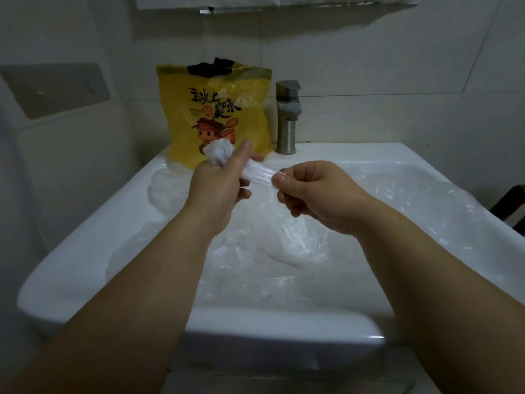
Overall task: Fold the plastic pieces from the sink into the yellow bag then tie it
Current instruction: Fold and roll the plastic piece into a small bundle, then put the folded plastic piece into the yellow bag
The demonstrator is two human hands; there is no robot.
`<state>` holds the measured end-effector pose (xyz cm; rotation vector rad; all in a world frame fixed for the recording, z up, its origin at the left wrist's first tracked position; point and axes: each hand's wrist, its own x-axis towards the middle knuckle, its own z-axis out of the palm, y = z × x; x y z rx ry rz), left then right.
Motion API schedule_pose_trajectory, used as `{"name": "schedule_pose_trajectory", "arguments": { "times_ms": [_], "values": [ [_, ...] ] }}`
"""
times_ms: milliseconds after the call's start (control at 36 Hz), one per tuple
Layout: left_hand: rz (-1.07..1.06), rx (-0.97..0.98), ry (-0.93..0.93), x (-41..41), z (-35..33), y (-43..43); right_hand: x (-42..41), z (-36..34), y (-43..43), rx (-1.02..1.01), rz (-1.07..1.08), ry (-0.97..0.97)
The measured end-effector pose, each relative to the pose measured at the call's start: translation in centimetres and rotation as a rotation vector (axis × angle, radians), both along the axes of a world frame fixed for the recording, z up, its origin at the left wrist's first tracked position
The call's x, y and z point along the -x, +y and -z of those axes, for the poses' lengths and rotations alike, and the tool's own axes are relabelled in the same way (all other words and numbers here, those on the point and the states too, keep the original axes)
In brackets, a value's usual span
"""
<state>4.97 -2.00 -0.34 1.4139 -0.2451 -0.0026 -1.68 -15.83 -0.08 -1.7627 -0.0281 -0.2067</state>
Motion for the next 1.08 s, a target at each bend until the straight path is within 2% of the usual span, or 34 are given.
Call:
{"name": "schedule_pose_trajectory", "arguments": {
  "times_ms": [139, 222, 333, 444, 694, 917, 1083],
  "values": [
    [-0.183, 0.006, -0.079, -0.1, 0.2, 0.5, 0.0, 0.0, -0.4, 0.047, 0.004, 0.019],
    [-0.128, 0.012, -0.1, 0.0, -0.3, 0.4, 0.1, -0.6, -0.9, 0.056, 0.041, 0.028],
    [0.049, 0.032, -0.07, -0.3, -1.7, 0.8, 0.2, -2.2, -1.9, 0.057, 0.072, 0.024],
    [0.089, -0.056, -0.093, -0.8, -2.8, 1.3, 0.0, -3.7, -2.3, 0.164, 0.096, 0.009],
    [-0.109, -0.084, -0.194, -3.2, -6.2, 2.1, -3.0, -7.4, -1.6, 0.225, 0.146, -0.101],
    [-0.297, -0.195, -0.359, -7.5, -11.2, 3.3, -7.9, -10.3, -1.2, 0.03, 0.302, -0.22],
    [-0.514, -0.342, -0.543, -10.9, -15.1, 2.9, -11.1, -11.2, -1.7, 0.034, 0.354, -0.241]
  ]
}}
